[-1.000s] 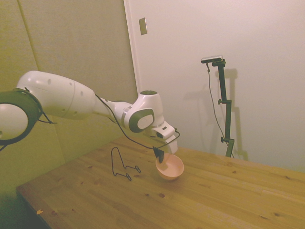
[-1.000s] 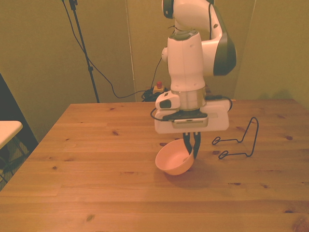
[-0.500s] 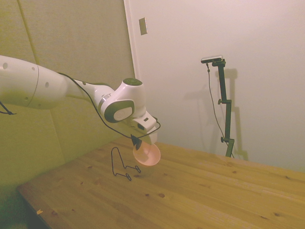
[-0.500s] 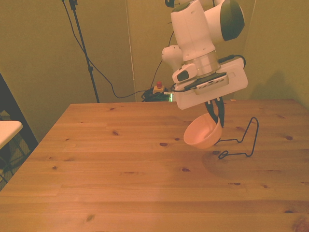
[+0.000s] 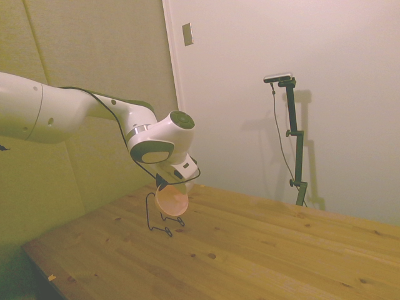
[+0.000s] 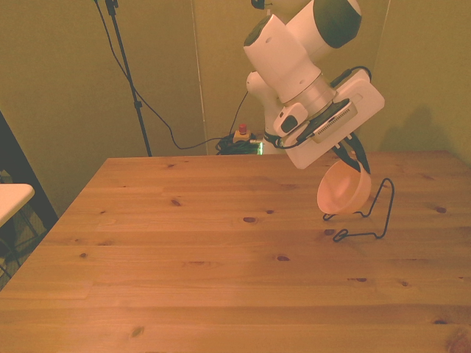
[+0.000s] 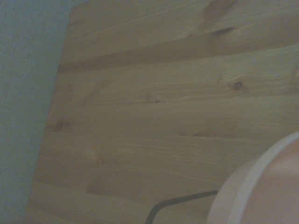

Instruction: Load the bowl

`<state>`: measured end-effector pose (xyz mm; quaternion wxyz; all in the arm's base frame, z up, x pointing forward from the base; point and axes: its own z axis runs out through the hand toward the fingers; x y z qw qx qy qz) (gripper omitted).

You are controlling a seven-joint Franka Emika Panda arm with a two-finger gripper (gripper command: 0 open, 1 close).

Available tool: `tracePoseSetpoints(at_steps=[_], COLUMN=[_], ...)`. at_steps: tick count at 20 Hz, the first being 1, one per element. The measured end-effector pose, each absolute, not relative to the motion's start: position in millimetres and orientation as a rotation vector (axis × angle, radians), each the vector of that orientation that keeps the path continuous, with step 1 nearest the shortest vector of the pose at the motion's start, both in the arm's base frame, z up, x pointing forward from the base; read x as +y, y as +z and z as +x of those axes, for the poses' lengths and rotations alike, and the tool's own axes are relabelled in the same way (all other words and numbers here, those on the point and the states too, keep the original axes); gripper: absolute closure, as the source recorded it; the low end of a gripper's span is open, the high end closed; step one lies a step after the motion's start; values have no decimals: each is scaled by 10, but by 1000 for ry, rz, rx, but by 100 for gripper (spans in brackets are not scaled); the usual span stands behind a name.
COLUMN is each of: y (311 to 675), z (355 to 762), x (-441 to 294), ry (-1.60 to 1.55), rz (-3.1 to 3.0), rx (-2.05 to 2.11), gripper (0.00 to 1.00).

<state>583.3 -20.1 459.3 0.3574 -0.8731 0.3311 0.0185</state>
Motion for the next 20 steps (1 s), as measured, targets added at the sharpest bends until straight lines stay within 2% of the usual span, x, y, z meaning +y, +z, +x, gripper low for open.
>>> tracePoseSetpoints(at_steps=[10, 20], y=[4224, 4034], z=[5841, 5825], x=[-223, -157], ry=[114, 137], rz=[-2123, -2081], rx=[717, 684], gripper=[100, 100])
